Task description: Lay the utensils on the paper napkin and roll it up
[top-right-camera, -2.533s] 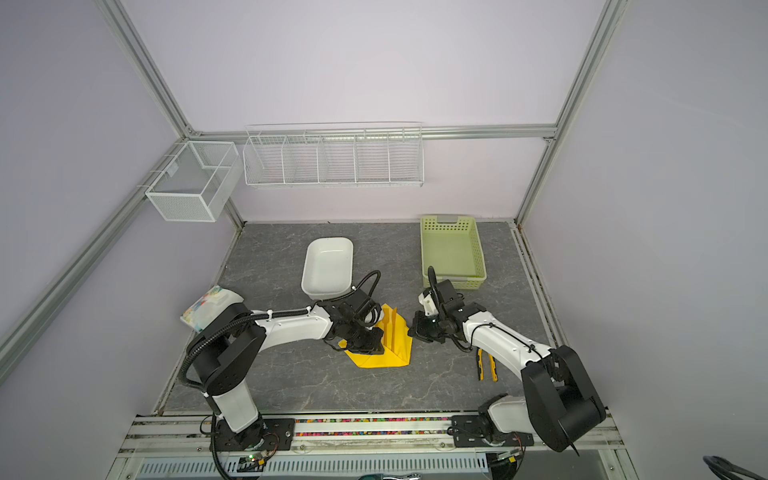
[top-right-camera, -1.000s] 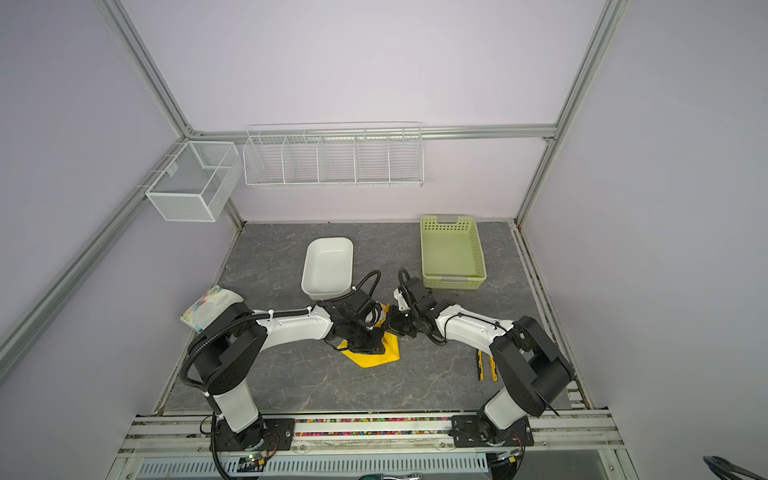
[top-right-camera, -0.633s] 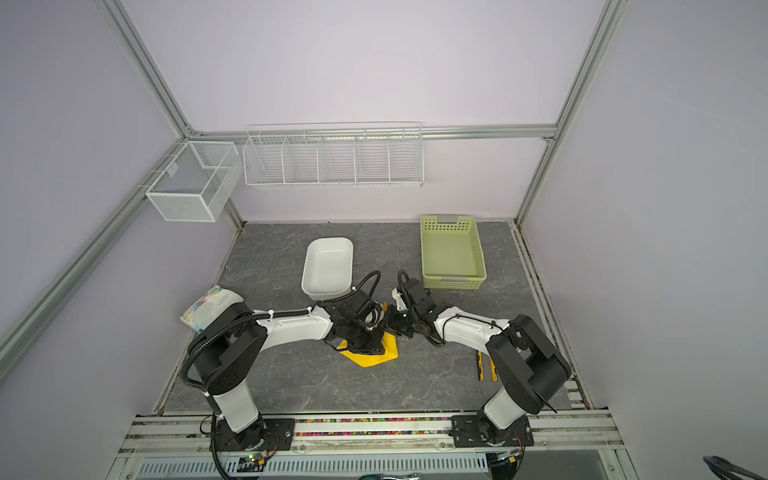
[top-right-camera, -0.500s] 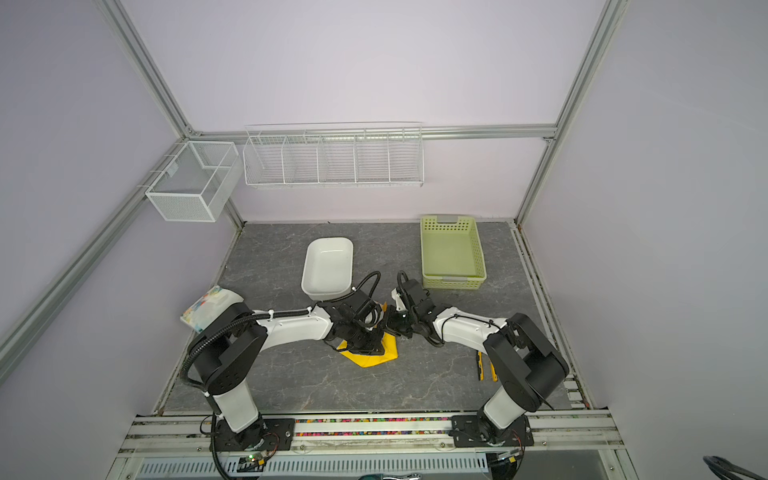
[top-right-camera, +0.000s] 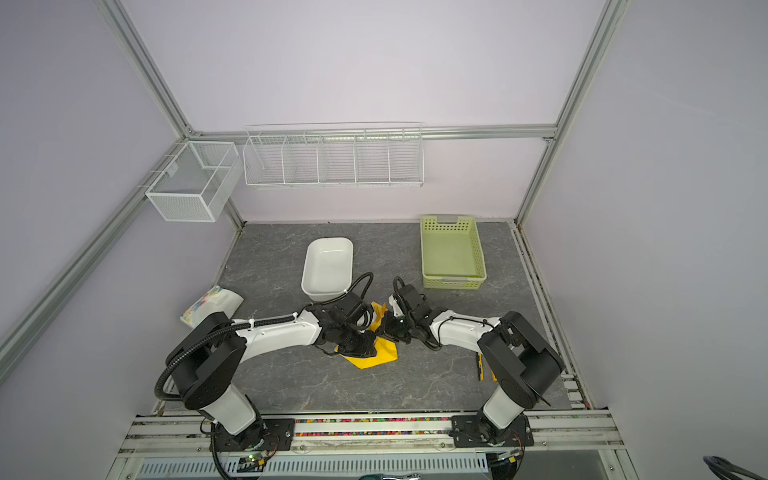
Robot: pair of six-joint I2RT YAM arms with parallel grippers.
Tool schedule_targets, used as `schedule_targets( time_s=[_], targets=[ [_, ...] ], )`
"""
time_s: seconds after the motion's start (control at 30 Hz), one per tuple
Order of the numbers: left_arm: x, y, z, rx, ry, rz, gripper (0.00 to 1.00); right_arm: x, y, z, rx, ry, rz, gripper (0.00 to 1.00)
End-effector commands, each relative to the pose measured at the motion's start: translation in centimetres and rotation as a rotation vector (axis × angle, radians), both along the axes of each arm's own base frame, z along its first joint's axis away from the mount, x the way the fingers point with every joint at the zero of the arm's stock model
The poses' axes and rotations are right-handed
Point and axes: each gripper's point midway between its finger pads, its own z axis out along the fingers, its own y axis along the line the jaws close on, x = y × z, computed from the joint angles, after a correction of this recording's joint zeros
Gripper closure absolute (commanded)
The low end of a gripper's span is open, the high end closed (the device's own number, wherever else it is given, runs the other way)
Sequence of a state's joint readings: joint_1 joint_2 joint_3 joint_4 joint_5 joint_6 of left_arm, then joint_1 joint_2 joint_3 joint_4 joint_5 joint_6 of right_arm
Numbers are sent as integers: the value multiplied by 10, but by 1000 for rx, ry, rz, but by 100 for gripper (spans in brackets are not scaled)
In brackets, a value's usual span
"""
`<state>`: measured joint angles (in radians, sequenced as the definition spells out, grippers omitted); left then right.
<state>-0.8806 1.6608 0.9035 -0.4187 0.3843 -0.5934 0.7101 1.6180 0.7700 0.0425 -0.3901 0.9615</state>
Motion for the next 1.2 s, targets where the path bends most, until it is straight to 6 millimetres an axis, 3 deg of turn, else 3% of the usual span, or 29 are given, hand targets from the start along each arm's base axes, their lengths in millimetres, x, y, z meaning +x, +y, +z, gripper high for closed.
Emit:
schedule_targets(
  time_s=[0.0, 0.37, 1.17],
  targets=[
    [-5, 16, -5, 46, 5, 17, 96, -7, 1, -6, -2, 41, -5, 93],
    [-10, 30, -19, 91, 16, 34, 98, -12, 10, 1, 13, 29, 18, 93],
    [-12, 30, -27, 96, 27, 24, 100, -23, 35, -3, 38, 39, 51, 94]
  ],
)
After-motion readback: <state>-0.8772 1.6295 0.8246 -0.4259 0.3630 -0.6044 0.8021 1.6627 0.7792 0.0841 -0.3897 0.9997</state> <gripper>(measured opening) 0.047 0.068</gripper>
